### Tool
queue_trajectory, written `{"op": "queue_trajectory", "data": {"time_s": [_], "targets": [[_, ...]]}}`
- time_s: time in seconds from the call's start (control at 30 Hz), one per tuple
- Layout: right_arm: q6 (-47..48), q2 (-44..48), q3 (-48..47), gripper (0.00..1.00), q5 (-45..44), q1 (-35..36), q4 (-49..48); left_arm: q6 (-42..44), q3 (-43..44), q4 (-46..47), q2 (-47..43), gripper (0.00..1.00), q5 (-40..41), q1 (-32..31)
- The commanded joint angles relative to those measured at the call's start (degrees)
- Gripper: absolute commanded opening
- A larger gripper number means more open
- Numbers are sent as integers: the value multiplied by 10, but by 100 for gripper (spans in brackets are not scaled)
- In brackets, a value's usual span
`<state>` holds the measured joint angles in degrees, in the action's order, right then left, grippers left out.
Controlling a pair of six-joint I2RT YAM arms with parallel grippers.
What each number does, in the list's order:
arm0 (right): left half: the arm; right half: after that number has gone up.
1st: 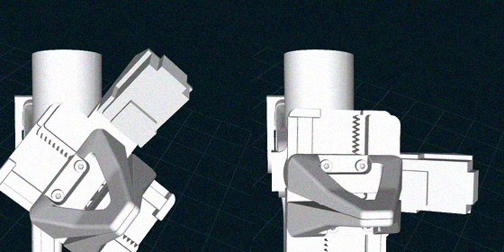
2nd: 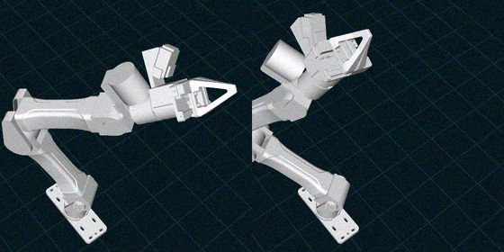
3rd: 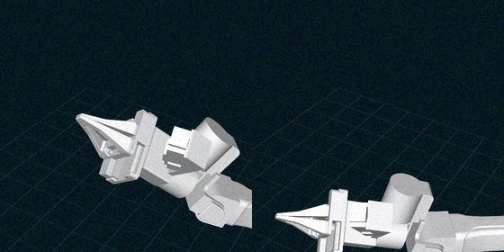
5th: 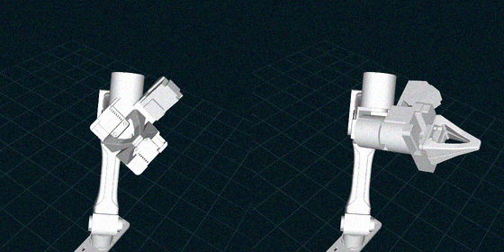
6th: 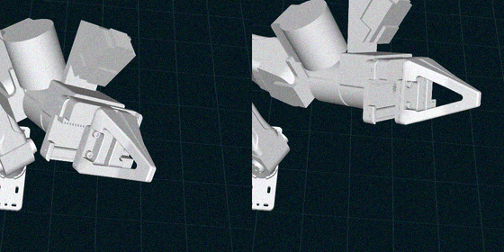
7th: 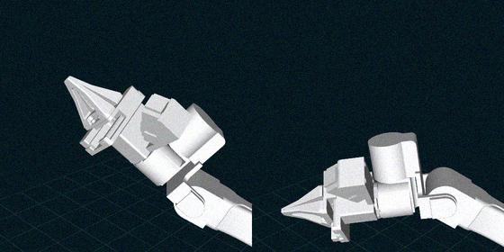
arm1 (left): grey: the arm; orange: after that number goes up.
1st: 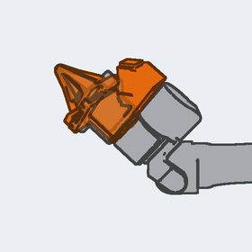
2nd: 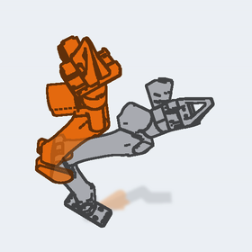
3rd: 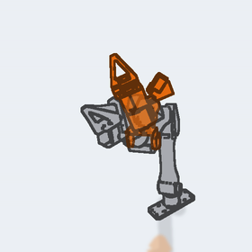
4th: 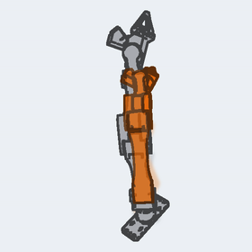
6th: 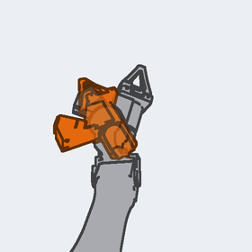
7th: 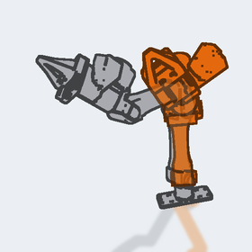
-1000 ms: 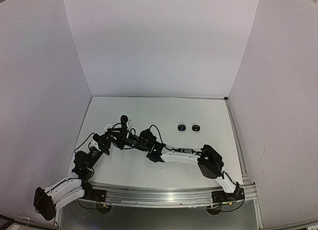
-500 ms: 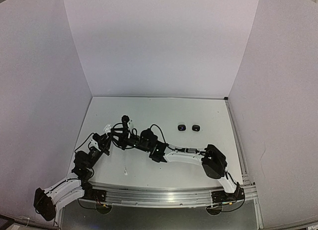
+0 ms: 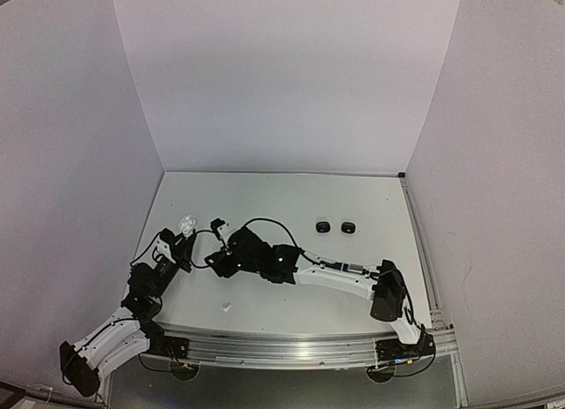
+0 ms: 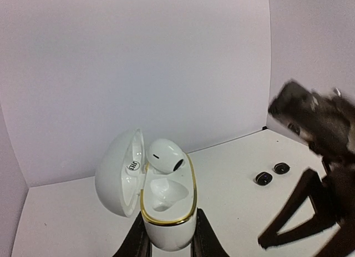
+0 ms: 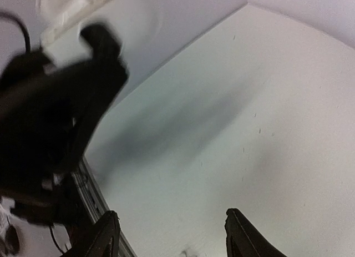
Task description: Insert the wireless bluetooth earbuds into the charging case
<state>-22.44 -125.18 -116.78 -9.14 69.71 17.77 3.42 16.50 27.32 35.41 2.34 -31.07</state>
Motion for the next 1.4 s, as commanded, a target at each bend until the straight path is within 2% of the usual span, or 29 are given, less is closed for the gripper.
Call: {"op": "queue_trajectory", "data": {"time_s": [0.0,0.2,0.37,0.47,0.6,1.07,1.37], "targets": [[96,-94,-85,59,107,22,194,-18,33,-55,-8,0,38,14],[301,-169,-159,56,198,22,288,-12,30,-49,-2,0,31,26],[448,-186,-155,60,222,22,294,-15,27,-49,-1,0,19,28],[512,-196,-153,56,222,22,295,-13,27,-49,-1,0,14,28],[542,-220,-162,43,218,22,294,-12,26,-48,-1,0,16,28],[570,-265,-184,36,208,28,295,-13,23,-43,2,0,14,28],[574,-271,-163,31,208,30,299,-12,22,-42,0,0,14,28]]}}
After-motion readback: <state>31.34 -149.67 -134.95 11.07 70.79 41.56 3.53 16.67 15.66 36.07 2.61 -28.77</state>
